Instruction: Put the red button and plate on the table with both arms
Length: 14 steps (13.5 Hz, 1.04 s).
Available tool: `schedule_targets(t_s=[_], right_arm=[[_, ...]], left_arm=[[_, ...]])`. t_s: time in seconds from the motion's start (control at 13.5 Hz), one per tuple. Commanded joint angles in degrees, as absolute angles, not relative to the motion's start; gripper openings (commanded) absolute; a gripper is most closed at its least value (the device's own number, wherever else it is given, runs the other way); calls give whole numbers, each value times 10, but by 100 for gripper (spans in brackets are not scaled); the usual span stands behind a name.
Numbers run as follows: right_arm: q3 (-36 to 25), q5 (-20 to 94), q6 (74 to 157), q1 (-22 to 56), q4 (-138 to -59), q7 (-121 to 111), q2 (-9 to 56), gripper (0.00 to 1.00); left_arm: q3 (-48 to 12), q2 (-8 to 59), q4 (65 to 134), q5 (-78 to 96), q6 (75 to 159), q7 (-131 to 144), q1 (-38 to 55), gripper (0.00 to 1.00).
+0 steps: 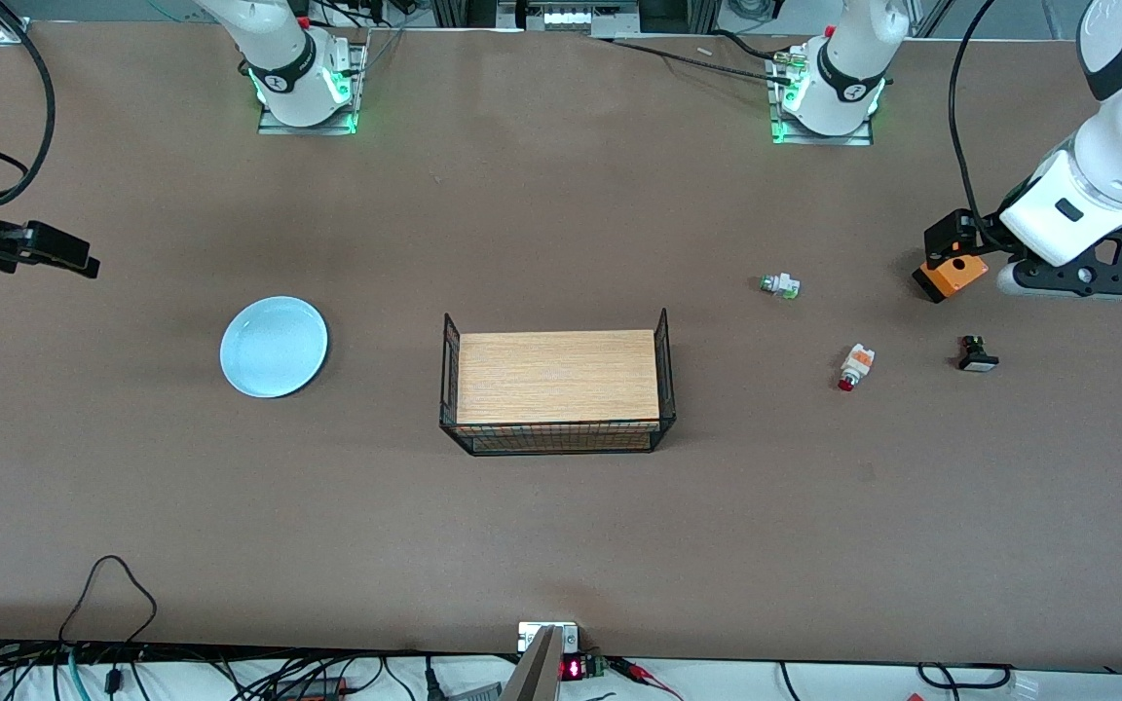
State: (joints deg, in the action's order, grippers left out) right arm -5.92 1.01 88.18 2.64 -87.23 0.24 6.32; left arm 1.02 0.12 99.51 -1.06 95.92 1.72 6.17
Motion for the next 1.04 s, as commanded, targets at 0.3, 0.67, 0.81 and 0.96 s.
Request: schedule_targets(t_s=[0.3, 0.67, 0.81, 0.96], right_arm=[[-56, 7, 872, 24, -906, 3, 16, 100], [-54, 2, 878, 26, -907, -5, 16, 100], [-53, 1, 874, 29, -906, -12, 12, 100], [-53, 0, 875, 29, -910, -19, 9, 100]], left_arm=[[14, -8, 999, -21, 954, 11, 68, 100], [14, -7, 999, -21, 954, 11, 68, 100], [14, -7, 999, -21, 954, 11, 68, 100], [14, -7, 999, -21, 954, 11, 68, 100]])
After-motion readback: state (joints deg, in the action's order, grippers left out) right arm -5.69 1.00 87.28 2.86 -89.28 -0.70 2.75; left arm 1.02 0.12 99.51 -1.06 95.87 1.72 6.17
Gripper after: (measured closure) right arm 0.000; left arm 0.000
